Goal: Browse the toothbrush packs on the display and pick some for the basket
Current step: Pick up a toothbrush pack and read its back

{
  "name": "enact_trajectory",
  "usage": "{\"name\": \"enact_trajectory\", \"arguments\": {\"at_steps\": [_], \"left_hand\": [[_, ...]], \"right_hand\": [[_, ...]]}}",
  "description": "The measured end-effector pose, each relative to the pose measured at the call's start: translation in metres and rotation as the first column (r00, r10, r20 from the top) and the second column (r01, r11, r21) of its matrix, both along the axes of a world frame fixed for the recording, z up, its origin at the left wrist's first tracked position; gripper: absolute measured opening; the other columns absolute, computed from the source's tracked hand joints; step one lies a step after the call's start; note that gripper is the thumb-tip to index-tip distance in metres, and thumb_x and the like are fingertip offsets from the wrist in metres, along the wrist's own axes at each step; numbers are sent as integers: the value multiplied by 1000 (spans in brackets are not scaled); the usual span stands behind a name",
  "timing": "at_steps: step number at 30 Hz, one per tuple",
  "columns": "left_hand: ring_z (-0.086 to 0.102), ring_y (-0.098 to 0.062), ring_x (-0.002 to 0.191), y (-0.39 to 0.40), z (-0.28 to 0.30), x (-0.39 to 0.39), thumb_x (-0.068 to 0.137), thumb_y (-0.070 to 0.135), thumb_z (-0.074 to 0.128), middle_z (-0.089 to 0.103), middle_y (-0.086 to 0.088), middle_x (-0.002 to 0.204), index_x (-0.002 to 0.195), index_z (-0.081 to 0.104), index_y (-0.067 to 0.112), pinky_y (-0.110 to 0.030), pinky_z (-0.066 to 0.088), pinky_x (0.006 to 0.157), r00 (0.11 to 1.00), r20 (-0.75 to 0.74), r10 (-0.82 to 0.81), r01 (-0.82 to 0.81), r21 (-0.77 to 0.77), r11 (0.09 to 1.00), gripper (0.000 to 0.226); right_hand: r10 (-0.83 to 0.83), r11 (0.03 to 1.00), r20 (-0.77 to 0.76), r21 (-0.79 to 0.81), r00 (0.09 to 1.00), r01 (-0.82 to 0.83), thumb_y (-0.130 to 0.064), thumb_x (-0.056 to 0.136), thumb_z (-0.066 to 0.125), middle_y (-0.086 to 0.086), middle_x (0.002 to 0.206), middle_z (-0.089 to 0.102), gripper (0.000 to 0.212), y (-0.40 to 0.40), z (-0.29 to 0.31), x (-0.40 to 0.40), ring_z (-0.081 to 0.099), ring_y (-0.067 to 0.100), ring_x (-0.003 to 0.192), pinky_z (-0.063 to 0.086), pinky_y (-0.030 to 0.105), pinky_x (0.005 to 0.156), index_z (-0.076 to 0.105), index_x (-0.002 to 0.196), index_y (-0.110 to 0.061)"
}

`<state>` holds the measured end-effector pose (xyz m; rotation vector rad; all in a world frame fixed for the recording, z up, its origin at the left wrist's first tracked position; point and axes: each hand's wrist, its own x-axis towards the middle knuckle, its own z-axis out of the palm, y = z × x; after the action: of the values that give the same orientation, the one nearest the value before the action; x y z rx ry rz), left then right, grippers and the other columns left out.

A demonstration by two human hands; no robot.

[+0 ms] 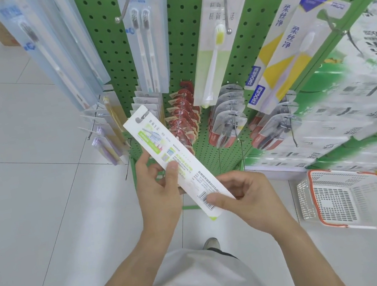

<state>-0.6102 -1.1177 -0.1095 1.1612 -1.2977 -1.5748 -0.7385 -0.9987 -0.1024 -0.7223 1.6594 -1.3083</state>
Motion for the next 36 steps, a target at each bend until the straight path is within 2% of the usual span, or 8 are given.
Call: {"name": "enact_trajectory", "arguments": {"at_steps": [4,10,12,16,23,26,32,36], "left_hand": [[73,-16,93,0,-1,-3,96,11,65,67,-5,115,140,40,17,-41,64,69,999,29,-26,26,13,1000,51],[69,-17,108,-1,1,-3,76,56,78,64,-4,121,135,47,21,-43,61,85,999,-26,-35,38,141,989,75],[69,-8,103,-1,3,-2,89,44,72,65,-5,115,134,50,16,-35,62,83,998,-40,-39,44,141,989,58],[67,-4,88,-1,-1,0,105,19,50,65,3,94,113,60,12,-39,61,88,999,-16,-41,43,120,992,15],[56,-23,75,-5,-1,2,99,34,54,67,-28,85,102,64,-1,-51,52,73,993,70,-94,94,-1,996,36],[67,-34,79,-3,3,1,101,24,57,73,-22,91,102,68,3,-56,53,79,986,48,-162,164,-43,985,24],[75,-19,95,-3,14,-6,99,6,60,79,-2,98,110,73,9,-27,57,85,948,-6,-320,318,-75,945,17],[74,-16,93,-7,23,-15,93,6,66,79,-1,99,105,75,10,-24,57,83,922,-30,-386,379,-129,916,15]], "right_hand": [[-58,995,-203,66,978,72,-11,83,83,-17,91,78,29,2,-1,5,73,8,71,46,13,57,77,95,-36],[-44,999,-639,-50,768,15,-7,78,85,-24,102,71,36,4,-25,4,68,4,89,56,24,76,79,104,-31],[-5,999,-707,-42,708,-35,-8,77,85,-22,108,70,39,6,-30,4,64,-1,95,54,22,83,77,109,-29],[111,991,-660,17,743,-132,-19,76,87,-20,114,66,44,8,-32,8,61,-1,101,48,19,88,74,116,-31],[135,989,-613,39,779,-142,-33,91,74,-21,111,63,26,3,-29,22,62,4,103,53,25,86,70,116,-28],[5,999,-576,-25,818,-25,-26,92,73,-20,107,64,25,0,-22,20,64,7,104,53,25,86,68,116,-32],[-153,979,-342,-179,927,96,-18,94,71,-11,107,71,36,-14,3,5,68,16,102,55,25,84,60,123,-36],[-225,950,-280,-274,933,147,-27,96,67,-10,105,73,15,-24,17,-3,69,16,100,54,29,82,65,111,-27]]}}
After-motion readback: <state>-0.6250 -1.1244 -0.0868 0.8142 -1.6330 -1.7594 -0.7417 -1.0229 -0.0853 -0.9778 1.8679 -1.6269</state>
